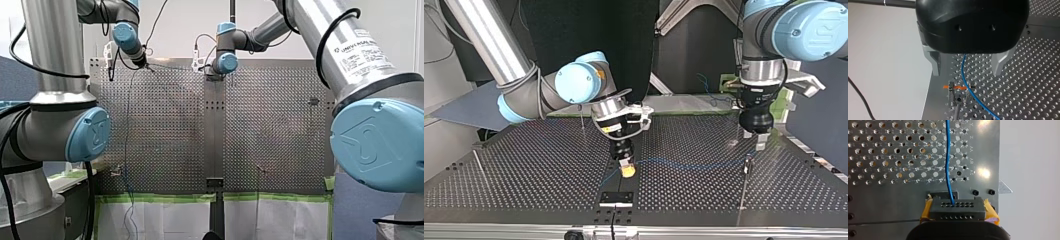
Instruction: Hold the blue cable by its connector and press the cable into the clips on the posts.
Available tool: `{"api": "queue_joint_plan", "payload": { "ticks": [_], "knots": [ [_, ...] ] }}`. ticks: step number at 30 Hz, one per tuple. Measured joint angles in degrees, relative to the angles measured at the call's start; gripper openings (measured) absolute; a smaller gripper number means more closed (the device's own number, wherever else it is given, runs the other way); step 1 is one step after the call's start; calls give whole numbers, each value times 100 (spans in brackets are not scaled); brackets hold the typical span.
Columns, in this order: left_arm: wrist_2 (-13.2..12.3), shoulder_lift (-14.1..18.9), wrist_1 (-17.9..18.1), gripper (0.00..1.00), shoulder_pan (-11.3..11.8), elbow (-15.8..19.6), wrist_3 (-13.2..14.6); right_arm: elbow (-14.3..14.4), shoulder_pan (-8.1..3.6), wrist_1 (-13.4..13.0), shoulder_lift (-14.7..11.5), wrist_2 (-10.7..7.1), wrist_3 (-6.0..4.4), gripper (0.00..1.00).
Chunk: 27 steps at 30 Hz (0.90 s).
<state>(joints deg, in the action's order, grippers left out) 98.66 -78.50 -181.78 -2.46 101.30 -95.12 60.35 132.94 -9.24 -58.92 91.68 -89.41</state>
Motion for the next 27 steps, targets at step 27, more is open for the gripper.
{"api": "queue_joint_plan", "payload": {
  "ticks": [27],
  "knots": [
    [228,-66,-23,98,-22,0,-190,1,44,176,-19,0,4,0]
  ]
}}
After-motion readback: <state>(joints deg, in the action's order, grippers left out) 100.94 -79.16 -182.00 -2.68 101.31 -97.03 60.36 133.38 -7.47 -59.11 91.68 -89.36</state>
